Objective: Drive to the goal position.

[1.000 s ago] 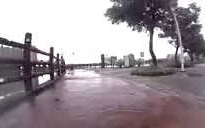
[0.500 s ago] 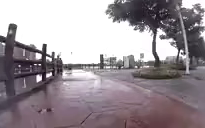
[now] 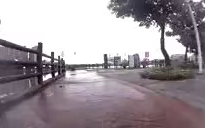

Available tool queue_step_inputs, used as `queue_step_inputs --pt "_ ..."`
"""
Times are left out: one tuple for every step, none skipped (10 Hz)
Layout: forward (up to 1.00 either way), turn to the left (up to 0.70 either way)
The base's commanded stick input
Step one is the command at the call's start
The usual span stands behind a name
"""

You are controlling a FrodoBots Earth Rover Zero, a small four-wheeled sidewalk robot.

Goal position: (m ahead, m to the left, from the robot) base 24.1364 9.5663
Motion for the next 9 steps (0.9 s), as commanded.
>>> queue_step_inputs --pt "1.00 -0.01" --pt "1.00 -0.01" --pt "1.00 -0.01" --pt "1.00 -0.01" --pt "1.00 -0.01" --pt "1.00 -0.01" --pt "1.00 -0.01" --pt "1.00 0.07" --pt "1.00 0.36"
